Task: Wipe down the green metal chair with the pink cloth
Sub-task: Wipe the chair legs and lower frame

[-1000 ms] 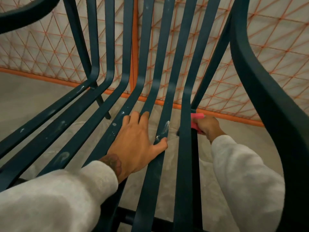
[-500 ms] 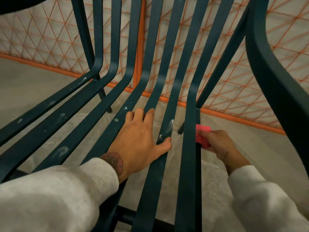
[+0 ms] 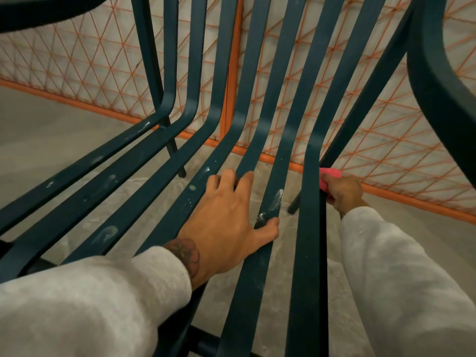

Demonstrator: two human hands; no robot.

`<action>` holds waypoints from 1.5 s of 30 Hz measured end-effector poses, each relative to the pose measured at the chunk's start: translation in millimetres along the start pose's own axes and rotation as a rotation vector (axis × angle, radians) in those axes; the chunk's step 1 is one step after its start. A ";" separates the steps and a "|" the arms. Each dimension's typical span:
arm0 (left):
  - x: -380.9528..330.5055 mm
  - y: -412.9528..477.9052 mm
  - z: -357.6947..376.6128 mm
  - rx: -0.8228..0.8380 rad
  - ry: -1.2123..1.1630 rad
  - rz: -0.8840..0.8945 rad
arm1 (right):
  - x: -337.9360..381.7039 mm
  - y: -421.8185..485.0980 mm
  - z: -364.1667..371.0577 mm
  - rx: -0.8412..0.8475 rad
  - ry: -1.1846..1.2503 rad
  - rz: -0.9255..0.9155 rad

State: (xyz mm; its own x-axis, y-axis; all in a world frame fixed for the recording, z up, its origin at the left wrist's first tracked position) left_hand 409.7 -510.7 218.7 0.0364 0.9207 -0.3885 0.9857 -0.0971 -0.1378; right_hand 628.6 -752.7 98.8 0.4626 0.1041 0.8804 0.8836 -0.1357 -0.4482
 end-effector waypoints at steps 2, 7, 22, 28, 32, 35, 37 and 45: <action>0.1 1.1 0.3 -0.005 0.010 0.004 | 0.8 10.2 -2.9 0.026 0.013 0.006; 1.3 2.1 1.1 0.015 0.009 -0.013 | -0.4 0.4 -2.0 0.079 0.155 0.059; 0.4 0.6 2.1 -0.027 0.009 0.010 | -1.6 25.0 -2.0 -0.007 0.037 0.039; 1.3 1.6 1.8 -0.013 0.007 0.003 | 4.7 -17.0 1.9 0.003 0.139 0.033; 0.5 2.8 1.9 -0.017 -0.013 0.012 | -7.5 -42.6 -2.5 0.136 0.123 0.019; -1.0 1.9 1.0 -0.008 -0.013 0.005 | -19.7 -86.4 -6.5 0.103 0.015 0.002; -1.2 1.1 0.2 -0.017 -0.006 0.008 | -31.0 -117.8 -7.5 0.101 -0.023 -0.006; -3.2 -2.6 -0.4 -0.002 0.001 -0.016 | -70.8 -225.2 -12.4 0.144 -0.096 0.009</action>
State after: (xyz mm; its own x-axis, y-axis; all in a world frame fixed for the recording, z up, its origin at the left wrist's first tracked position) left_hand 407.1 -513.2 220.6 0.0206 0.9227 -0.3849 0.9865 -0.0814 -0.1424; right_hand 395.9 -741.8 139.4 0.4688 0.1985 0.8607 0.8776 0.0053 -0.4793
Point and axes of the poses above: each hand's wrist, its own y-axis towards the middle knuckle, its own z-axis out of the palm, x = y × z, the point moved 3 cm from there along y, towards the middle knuckle, and after that the axes turned 13 degrees about x, right-handed, at the moved point
